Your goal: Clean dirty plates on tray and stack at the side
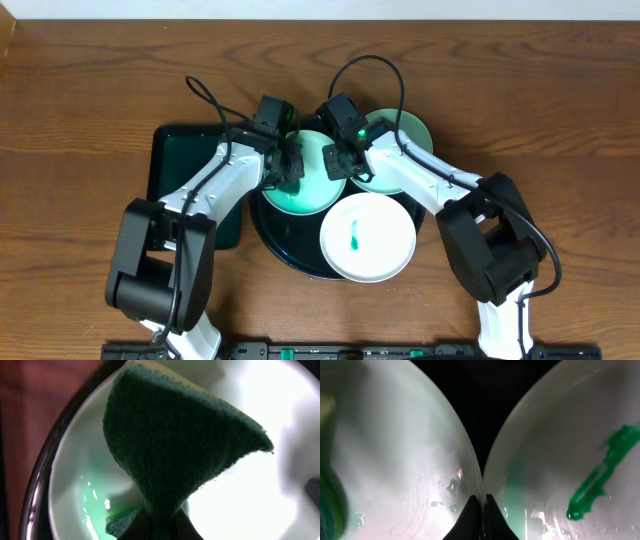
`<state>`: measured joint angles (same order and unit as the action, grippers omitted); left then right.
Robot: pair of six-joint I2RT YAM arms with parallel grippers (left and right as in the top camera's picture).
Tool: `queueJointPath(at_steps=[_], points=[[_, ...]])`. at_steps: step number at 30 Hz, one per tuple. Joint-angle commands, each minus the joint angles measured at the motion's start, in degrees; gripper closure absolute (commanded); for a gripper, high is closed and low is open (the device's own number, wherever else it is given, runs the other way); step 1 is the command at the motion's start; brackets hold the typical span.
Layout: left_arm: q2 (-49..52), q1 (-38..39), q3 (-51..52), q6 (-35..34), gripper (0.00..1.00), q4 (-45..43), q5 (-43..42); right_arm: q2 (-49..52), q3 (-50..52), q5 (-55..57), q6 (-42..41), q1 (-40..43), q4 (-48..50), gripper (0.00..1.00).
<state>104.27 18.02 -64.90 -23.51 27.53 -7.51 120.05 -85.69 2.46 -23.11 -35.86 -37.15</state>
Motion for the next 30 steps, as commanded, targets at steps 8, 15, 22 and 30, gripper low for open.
queueJointPath(at_steps=[8,15,22,30], points=[[-1.25,-0.63,-3.52,1.01,0.93,-3.91,6.73,-0.63,0.81,0.11,-0.39,-0.57,-0.28,0.99],[-9.53,-5.33,-9.46,0.96,0.93,8.85,6.73,-0.63,0.81,-0.20,0.11,-0.57,-0.35,0.99],[-21.75,-13.73,-10.34,1.75,0.93,21.14,6.71,-0.68,0.59,-11.30,1.31,-0.57,-1.79,0.99],[-24.92,-16.50,-10.34,4.85,0.93,23.23,6.73,-0.70,-4.00,-13.00,1.36,-0.52,-6.73,0.99]])
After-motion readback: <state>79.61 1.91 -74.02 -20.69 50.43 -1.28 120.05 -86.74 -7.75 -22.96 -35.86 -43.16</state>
